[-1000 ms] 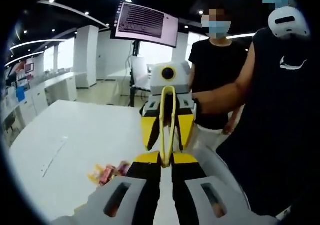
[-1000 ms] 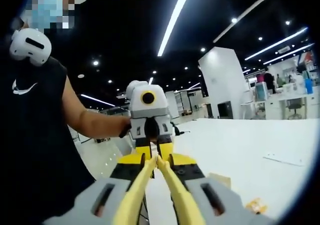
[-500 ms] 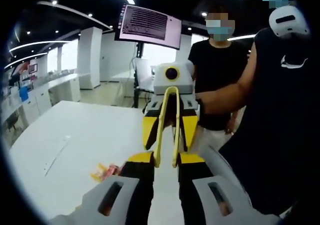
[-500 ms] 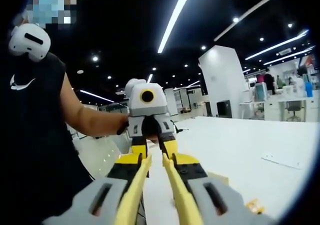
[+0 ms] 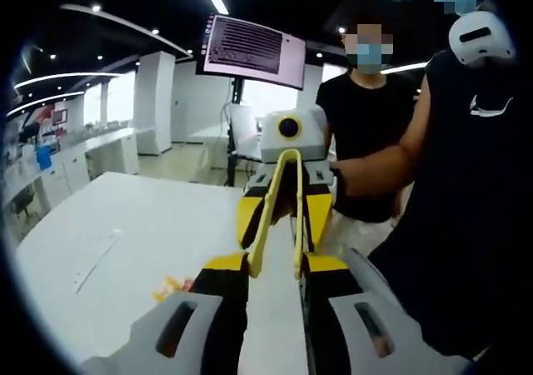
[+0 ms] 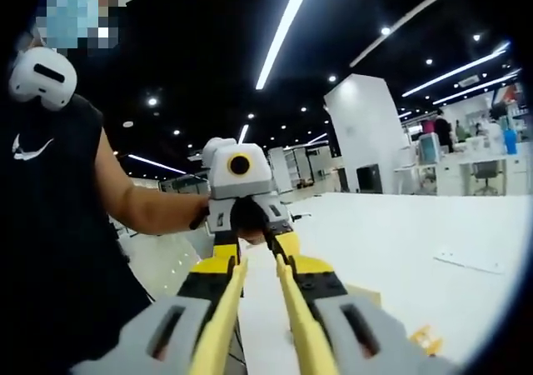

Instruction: Place the target food into the container with the food tongs after gripping and lifting it, then release it inside without dropping or visibly crushing the food.

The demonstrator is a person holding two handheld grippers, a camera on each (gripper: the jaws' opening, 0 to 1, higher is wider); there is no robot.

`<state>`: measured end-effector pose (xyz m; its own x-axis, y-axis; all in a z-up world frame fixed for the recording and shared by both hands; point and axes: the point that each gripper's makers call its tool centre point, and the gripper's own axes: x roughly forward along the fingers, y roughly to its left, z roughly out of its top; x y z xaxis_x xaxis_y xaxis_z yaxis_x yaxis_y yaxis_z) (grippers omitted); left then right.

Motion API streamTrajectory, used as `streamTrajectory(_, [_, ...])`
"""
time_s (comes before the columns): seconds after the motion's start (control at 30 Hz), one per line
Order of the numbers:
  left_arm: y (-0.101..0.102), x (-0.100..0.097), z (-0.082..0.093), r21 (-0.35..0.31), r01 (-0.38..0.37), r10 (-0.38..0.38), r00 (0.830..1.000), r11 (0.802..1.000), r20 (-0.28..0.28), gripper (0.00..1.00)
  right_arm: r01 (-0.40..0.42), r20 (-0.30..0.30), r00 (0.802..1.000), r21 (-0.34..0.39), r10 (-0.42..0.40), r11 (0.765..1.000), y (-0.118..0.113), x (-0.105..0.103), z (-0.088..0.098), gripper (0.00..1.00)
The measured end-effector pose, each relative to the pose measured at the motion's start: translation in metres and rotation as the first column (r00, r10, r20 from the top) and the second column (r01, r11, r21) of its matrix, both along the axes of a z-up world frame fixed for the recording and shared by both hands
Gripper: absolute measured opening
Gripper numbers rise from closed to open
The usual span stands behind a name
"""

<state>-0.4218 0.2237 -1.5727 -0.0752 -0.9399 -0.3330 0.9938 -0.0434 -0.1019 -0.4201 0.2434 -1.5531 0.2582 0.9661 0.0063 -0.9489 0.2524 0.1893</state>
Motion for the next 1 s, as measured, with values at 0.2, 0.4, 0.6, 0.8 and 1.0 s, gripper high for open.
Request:
streamTrajectory(0.2, [0.004, 0.002, -0.003, 0.004, -0.025, 0.025, 1.000, 1.000, 0.015, 0.38, 0.018, -0.003, 1.000, 0.004, -0.018, 1.000, -0.005, 0.004, 0.004, 0.26])
streamTrajectory(0.4, [0.011, 0.017, -0.001, -0.034, -0.122, 0.123, 0.991, 0.992, 0.050, 0.61, 0.045, 0.003, 0.999, -0.022, -0.045, 0.999, -0.008, 0.008, 0.005, 0.26])
streamTrajectory(0.6, [0.037, 0.038, -0.012, -0.034, -0.265, 0.268, 0.957, 0.964, 0.109, 0.80, 0.040, -0.005, 0.999, -0.075, -0.041, 0.996, -0.014, 0.009, -0.001, 0.26])
streamTrajectory(0.8, [0.064, 0.047, -0.020, -0.055, -0.366, 0.370, 0.920, 0.929, 0.129, 0.94, 0.050, 0.018, 0.999, -0.089, -0.049, 0.995, -0.017, 0.016, 0.002, 0.26])
streamTrajectory(1.0, [0.090, 0.050, -0.028, -0.063, -0.453, 0.458, 0.878, 0.889, 0.141, 0.99, 0.087, 0.056, 0.995, -0.111, -0.081, 0.990, -0.022, 0.028, 0.004, 0.25])
